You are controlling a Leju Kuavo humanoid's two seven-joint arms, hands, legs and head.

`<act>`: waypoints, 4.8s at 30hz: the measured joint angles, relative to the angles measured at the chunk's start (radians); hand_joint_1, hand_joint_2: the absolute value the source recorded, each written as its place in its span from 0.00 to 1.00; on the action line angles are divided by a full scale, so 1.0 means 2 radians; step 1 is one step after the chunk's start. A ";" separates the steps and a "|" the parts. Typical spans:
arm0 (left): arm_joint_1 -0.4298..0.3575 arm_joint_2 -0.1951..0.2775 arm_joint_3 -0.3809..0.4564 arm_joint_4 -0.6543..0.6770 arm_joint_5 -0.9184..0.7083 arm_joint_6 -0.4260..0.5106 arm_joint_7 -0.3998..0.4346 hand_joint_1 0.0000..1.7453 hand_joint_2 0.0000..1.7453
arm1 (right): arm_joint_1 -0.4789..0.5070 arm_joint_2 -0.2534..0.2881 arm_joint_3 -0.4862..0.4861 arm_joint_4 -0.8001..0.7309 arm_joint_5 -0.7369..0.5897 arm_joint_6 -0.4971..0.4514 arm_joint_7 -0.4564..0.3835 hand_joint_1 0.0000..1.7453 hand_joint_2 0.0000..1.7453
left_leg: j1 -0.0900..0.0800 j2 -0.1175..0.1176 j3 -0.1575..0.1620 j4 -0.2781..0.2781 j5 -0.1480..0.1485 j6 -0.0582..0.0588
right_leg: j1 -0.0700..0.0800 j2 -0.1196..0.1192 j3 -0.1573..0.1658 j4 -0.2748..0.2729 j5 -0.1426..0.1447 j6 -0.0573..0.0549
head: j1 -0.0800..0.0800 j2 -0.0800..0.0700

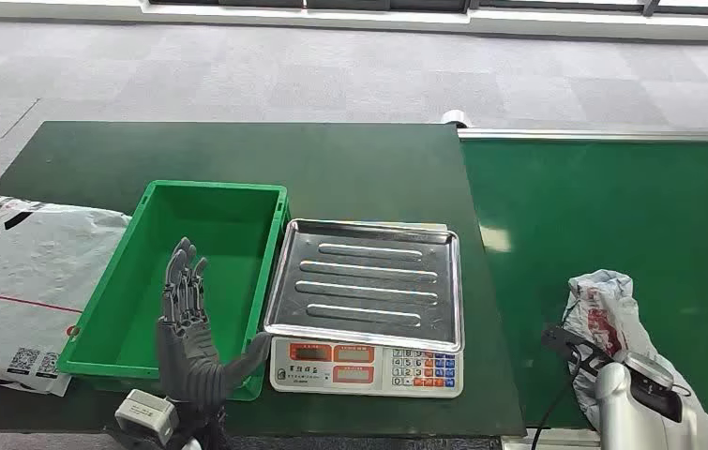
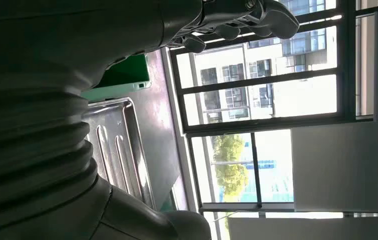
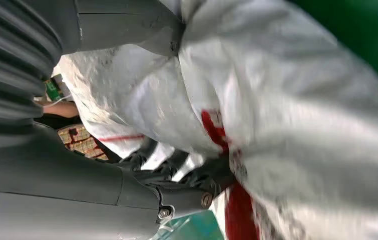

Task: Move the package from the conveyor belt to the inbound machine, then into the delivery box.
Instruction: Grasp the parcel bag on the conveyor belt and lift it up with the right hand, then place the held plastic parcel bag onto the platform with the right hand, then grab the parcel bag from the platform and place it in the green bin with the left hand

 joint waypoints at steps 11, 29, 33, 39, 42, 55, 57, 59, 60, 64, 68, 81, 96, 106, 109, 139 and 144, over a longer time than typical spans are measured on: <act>0.000 0.003 0.000 0.000 0.005 0.014 0.000 0.00 1.00 | 0.002 0.000 0.005 -0.002 0.000 -0.014 0.000 1.00 1.00 | 0.000 0.000 0.000 0.000 0.000 0.000 | 0.000 0.000 0.000 0.000 0.000 0.000 | 0.000 0.000; 0.000 0.008 0.001 0.001 0.013 0.025 0.000 0.00 1.00 | 0.022 0.014 0.004 -0.094 -0.005 0.025 -0.070 1.00 1.00 | 0.000 -0.001 -0.001 0.000 0.000 0.000 | 0.000 -0.001 -0.001 0.000 0.000 0.000 | 0.000 0.000; -0.003 0.008 0.001 0.004 0.015 0.028 0.000 0.00 1.00 | 0.031 0.063 -0.017 -0.267 -0.028 0.025 -0.202 1.00 1.00 | 0.000 0.001 -0.001 0.000 0.000 -0.001 | 0.000 0.001 -0.002 0.000 0.000 -0.001 | 0.000 0.000; -0.005 0.008 0.001 0.006 0.016 0.038 0.000 0.00 1.00 | 0.029 0.103 -0.033 -0.389 -0.037 0.025 -0.246 1.00 1.00 | 0.000 0.002 0.000 0.000 0.000 -0.001 | 0.000 0.004 -0.002 0.000 0.000 -0.001 | 0.000 0.000; -0.005 0.008 0.001 0.006 0.017 0.043 0.000 0.00 1.00 | 0.029 0.113 -0.038 -0.415 -0.050 0.025 -0.264 1.00 1.00 | 0.000 0.004 0.000 0.000 0.000 -0.001 | 0.000 0.005 -0.003 0.000 0.000 0.000 | 0.000 0.000; -0.020 0.015 -0.008 0.012 0.035 0.059 0.000 0.00 1.00 | -0.026 0.146 0.023 -0.290 -0.051 0.025 -0.326 1.00 1.00 | 0.000 0.009 0.000 -0.001 0.001 -0.001 | 0.000 0.009 -0.003 0.001 0.002 -0.002 | 0.000 0.000; -0.026 0.015 -0.011 0.016 0.035 0.057 0.000 0.00 1.00 | -0.046 0.144 0.066 -0.241 -0.049 0.025 -0.313 1.00 1.00 | 0.000 0.009 0.000 -0.001 0.001 -0.002 | 0.000 0.009 -0.004 0.001 0.003 -0.002 | 0.000 0.000; -0.030 0.016 -0.014 0.020 0.037 0.055 0.000 0.00 1.00 | -0.064 0.141 0.105 -0.199 -0.055 0.025 -0.305 1.00 1.00 | 0.000 0.009 0.000 -0.001 0.002 -0.002 | 0.001 0.009 -0.004 0.001 0.003 -0.002 | 0.000 0.000; -0.031 0.016 -0.015 0.022 0.038 0.055 0.000 0.00 1.00 | -0.071 0.141 0.122 -0.182 -0.056 0.025 -0.302 1.00 1.00 | 0.000 0.009 0.000 -0.001 0.002 -0.002 | 0.001 0.009 -0.004 0.001 0.003 -0.002 | 0.000 0.000; -0.037 0.016 -0.016 0.029 0.041 0.052 0.000 0.00 1.00 | -0.087 0.138 0.170 -0.136 -0.068 0.025 -0.307 1.00 1.00 | 0.001 0.008 0.000 -0.001 0.002 -0.002 | 0.001 0.009 -0.004 0.001 0.003 -0.002 | 0.000 0.000; -0.045 0.016 -0.016 0.040 0.042 0.050 0.000 0.00 1.00 | -0.089 0.137 0.227 -0.111 -0.088 0.025 -0.311 1.00 1.00 | 0.001 0.008 0.000 -0.001 0.002 -0.002 | 0.001 0.009 -0.005 0.001 0.003 -0.002 | 0.000 0.000; -0.047 0.016 -0.016 0.056 0.045 0.050 0.000 0.00 1.00 | -0.091 0.136 0.287 -0.084 -0.094 0.025 -0.309 1.00 1.00 | 0.000 0.008 -0.001 -0.001 0.002 -0.002 | 0.000 0.008 -0.005 0.001 0.003 -0.002 | 0.000 0.000; -0.046 0.016 -0.021 0.060 0.047 0.038 0.000 0.00 1.00 | -0.091 0.121 0.339 -0.075 -0.150 0.025 -0.335 0.00 1.00 | 0.000 0.008 -0.001 -0.001 0.002 -0.002 | 0.000 0.009 -0.005 0.001 0.003 -0.002 | 0.000 0.000; -0.042 0.016 -0.023 0.060 0.040 0.036 0.000 0.00 1.00 | -0.064 0.095 0.353 -0.117 -0.277 0.025 -0.379 0.00 0.00 | 0.000 0.008 -0.001 -0.001 0.002 -0.002 | 0.000 0.009 -0.005 0.001 0.003 -0.002 | 0.000 0.000; -0.041 0.016 -0.023 0.060 0.040 0.041 0.000 0.00 1.00 | -0.044 0.083 0.345 -0.167 -0.312 0.025 -0.402 0.00 0.00 | 0.000 0.008 -0.001 -0.001 0.001 -0.002 | 0.000 0.009 -0.005 0.001 0.003 -0.002 | 0.000 0.000; -0.184 0.037 -0.056 0.145 -0.442 -0.003 0.106 0.00 1.00 | 0.035 0.174 0.237 -0.552 -0.228 0.025 -0.476 0.00 0.00 | 0.000 0.009 -0.001 -0.001 0.003 -0.002 | 0.000 0.009 -0.006 0.001 0.004 -0.002 | 0.000 0.000; -0.201 0.041 -0.061 0.163 -0.444 -0.003 0.106 0.00 1.00 | 0.034 0.174 0.241 -0.552 -0.227 0.025 -0.475 0.00 0.00 | 0.000 0.009 -0.002 -0.001 0.003 -0.002 | 0.000 0.009 -0.006 0.001 0.004 -0.002 | 0.000 0.000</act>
